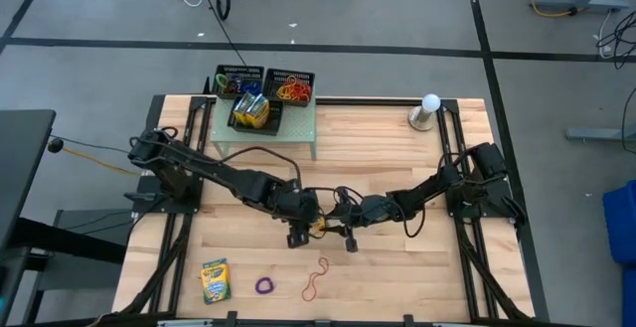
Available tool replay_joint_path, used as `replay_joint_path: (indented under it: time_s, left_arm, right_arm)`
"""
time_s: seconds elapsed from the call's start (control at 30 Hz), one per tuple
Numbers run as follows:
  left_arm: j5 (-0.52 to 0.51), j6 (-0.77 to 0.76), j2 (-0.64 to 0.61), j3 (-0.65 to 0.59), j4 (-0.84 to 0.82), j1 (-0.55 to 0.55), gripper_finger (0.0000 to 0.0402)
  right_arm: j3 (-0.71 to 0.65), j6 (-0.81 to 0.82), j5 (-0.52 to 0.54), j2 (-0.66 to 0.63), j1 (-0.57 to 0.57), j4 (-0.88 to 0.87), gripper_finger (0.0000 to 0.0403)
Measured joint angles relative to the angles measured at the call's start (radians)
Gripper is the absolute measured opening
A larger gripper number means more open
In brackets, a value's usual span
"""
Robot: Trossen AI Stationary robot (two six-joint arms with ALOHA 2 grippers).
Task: Pick & Place Office Desk Supplies
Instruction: Put the yellow crayon box into the bottom black bin
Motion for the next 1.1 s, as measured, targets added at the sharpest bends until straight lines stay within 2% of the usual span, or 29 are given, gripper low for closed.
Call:
replay_joint_path:
  time_s: [0.2,0.3,0.5,0.63,0.77,0.93,1.1]
  left_arm:
    - [0.025,-0.002,0.0,0.0,-0.015,0.002,0.0138]
    - [0.047,0.001,-0.011,0.0,-0.026,0.003,0.0104]
    - [0.04,-0.042,-0.081,-0.002,-0.138,0.003,0.01]
    - [-0.031,-0.143,-0.167,-0.001,-0.25,0.003,0.0099]
    - [-0.085,-0.245,-0.273,-0.001,-0.328,0.012,0.0099]
    - [-0.163,-0.349,-0.409,0.036,-0.435,0.069,0.0099]
    - [-0.274,-0.404,-0.437,0.201,-0.66,0.184,0.0099]
  right_arm:
    - [0.0,0.0,0.006,0.0,-0.001,0.016,0.0112]
    - [0.0,0.004,0.011,0.0,0.0,0.028,0.0117]
    - [0.001,0.021,0.081,-0.001,0.001,0.02,0.0173]
    - [0.001,0.029,0.119,-0.001,0.001,-0.03,0.0212]
    - [0.0,0.039,0.142,-0.001,0.0,-0.084,0.0226]
    - [0.0,0.064,0.18,-0.001,0.0,-0.131,0.0197]
    - [-0.001,0.064,0.181,-0.001,0.0,-0.139,0.0131]
